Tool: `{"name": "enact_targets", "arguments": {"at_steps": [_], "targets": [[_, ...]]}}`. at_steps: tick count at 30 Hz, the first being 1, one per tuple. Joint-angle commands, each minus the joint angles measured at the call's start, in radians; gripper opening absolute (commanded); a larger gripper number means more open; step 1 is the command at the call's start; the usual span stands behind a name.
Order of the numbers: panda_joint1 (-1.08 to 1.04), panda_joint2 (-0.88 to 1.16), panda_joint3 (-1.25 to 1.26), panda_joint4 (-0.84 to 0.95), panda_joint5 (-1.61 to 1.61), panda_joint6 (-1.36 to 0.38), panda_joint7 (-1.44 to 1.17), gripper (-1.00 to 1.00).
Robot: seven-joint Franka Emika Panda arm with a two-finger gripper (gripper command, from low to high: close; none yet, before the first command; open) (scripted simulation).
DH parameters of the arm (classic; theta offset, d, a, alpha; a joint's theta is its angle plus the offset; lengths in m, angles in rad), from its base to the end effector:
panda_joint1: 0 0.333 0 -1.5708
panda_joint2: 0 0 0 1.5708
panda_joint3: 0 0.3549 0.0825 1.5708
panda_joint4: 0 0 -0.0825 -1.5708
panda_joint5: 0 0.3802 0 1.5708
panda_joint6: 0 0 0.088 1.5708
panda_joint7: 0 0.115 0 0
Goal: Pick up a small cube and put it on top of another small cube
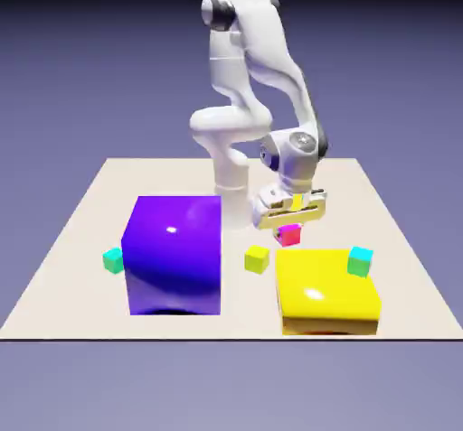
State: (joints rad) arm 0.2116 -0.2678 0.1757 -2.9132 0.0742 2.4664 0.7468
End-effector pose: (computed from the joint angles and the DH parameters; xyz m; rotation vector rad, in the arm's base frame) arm 0.2842 0.1111 0.2720 2.9613 -0.6498 -0.2287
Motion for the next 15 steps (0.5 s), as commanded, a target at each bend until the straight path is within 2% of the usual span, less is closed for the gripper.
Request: {"name": "enact_targets", "arguments": {"at_steps": [1,4,12,13,15], "targets": [[-0.026,-0.036,-0.013,-0.014,-0.009,-0.022,-0.033,-1.00],[-0.062,-0.087,-0.030,-0.035,-0.019,-0.053,-0.082,-1.00],[-0.069,0.179,-0.042,-0.067,-0.081,0.243,-0.037,-1.00],[-0.069,0.179,-0.042,-0.067,-0.081,0.243,-0.037,1.00],[-0.068,0.143,-0.040,-0.062,-0.073,0.203,-0.043,1.00]]}}
